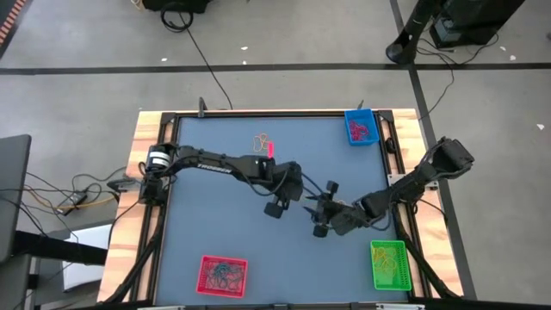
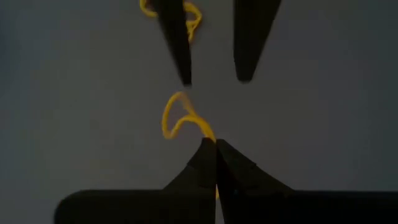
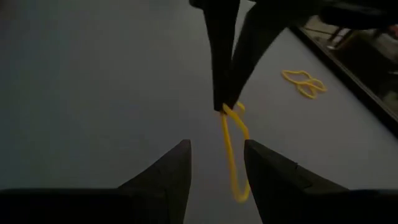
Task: Sort rubber bands into baskets
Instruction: Put the yellow rubber band into the green bin
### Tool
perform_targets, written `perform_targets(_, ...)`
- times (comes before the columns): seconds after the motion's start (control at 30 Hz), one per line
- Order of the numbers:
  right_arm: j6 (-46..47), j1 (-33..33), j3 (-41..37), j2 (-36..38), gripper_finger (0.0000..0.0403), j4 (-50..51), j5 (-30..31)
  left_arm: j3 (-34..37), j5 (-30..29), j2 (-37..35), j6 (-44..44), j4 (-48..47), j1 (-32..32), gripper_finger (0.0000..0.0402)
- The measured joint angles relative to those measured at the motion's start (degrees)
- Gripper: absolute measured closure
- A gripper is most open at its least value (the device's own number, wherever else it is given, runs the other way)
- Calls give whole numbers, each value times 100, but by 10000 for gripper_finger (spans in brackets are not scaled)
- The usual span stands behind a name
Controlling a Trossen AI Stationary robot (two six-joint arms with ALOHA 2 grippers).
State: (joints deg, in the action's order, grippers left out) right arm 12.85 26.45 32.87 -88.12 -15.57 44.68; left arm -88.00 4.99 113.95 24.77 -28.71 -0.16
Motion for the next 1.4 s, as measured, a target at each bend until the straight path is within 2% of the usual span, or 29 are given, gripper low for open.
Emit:
perform_targets(0.13,-247,-231,1,-18,243,-288,-492,-57,-2,0,75,-11,-102,397)
perform_targets(0.5,-453,-569,1,-89,258,-549,-823,-69,-18,-2,327,19,-149,397)
perform_targets(0.6,-354,-591,1,-90,297,-547,-966,-68,-36,-2,202,86,-149,393)
perform_targets(0.7,-228,-589,1,-89,371,-523,-1095,-69,-45,-2,45,105,-147,377)
perform_targets(0.77,-235,-590,1,-89,389,-507,-1162,-69,-61,-2,22,98,-147,361)
perform_targets(1.03,115,-580,1,-76,398,-272,-1133,-69,-206,-2,-107,-194,25,296)
perform_targets(1.2,362,-391,-1,100,400,118,-1120,-56,-209,-2,-270,-337,237,289)
perform_targets(1.4,1328,61,-1,863,399,889,-1033,18,-195,-2,-680,-299,548,289)
